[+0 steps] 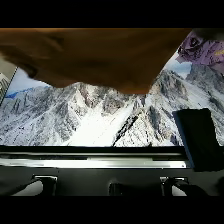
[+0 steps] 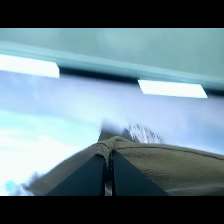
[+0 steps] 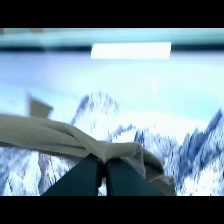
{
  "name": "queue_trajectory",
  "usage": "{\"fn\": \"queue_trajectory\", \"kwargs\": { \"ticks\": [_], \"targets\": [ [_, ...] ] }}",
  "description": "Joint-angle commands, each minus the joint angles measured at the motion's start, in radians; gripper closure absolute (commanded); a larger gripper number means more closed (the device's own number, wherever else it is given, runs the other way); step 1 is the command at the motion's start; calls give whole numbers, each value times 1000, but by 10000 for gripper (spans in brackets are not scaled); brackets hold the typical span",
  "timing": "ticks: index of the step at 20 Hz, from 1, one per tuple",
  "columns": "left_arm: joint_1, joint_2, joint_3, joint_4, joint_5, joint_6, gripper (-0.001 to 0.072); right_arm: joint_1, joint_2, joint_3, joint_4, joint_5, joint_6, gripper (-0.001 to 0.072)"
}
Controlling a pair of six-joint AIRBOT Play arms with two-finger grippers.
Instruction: Fold the clothes and pants, and hang the long-sleeved shirts on hangers.
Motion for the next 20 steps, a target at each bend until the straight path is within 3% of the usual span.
{"fn": "queue_trajectory", "kwargs": {
  "ticks": [1,5,10,12,16,20],
  "targets": [
    [0,261,-53,189,14,-100,694,4,152,101,-25,-70,63,688],
    [0,462,-141,323,14,-191,694,4,296,101,-74,-122,143,688],
    [0,480,-165,357,11,-228,694,4,290,69,-154,-122,220,688],
    [0,429,-196,322,-32,-217,695,4,233,22,-153,-153,243,688],
    [-10,221,-315,164,-143,-107,695,4,12,-66,-153,-224,252,688],
    [-107,-76,-443,166,-29,-27,695,4,-293,-79,-156,-200,189,687]
  ]
}}
